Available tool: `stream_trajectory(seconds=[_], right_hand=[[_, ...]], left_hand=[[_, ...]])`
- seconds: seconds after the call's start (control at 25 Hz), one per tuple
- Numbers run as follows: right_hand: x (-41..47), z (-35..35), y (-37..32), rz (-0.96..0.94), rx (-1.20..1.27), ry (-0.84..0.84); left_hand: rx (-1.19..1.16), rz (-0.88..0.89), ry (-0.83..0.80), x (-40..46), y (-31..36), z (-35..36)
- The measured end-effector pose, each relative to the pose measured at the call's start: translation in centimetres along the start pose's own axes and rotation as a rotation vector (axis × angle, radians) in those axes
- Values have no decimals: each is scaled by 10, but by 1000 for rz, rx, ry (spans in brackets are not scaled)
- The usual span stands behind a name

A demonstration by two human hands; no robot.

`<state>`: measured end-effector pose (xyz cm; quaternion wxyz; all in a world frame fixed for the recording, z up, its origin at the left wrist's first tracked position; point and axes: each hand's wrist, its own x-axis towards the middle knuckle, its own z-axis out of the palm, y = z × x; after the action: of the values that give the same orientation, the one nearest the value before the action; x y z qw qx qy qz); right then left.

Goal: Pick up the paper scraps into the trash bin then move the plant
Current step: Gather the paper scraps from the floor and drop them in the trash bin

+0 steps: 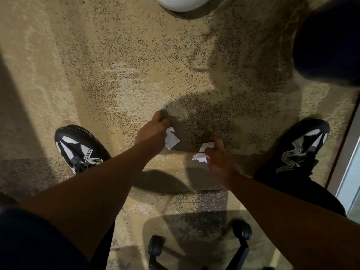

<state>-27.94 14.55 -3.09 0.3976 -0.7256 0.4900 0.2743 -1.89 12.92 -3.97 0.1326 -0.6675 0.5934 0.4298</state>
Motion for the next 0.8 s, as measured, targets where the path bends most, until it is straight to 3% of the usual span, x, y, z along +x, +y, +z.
stream_trajectory(seconds=[0.08,0.24,0.32,0.44,0.52,0.64,0.8], right_hand=[[16,-5,-3,43,5,-49],[18,0,-7,-53,-107,6],[16,0,-5,23,-30,59],[12,-17,-14,213,401,203],[9,-48,-27,311,620,367],[1,-119,-54,338,938,490],[-44,-217,-81,304,1303,633]], left_hand=[[2,9,-2,0,2,0],[-37,40,5,4,3,-1],[-121,24,13,6,4,-1],[-476,-171,30,2,16,-11],[-674,-197,122,-4,30,-28],[-1026,-195,189,-15,65,-70],[-1673,-178,64,-36,130,-141]])
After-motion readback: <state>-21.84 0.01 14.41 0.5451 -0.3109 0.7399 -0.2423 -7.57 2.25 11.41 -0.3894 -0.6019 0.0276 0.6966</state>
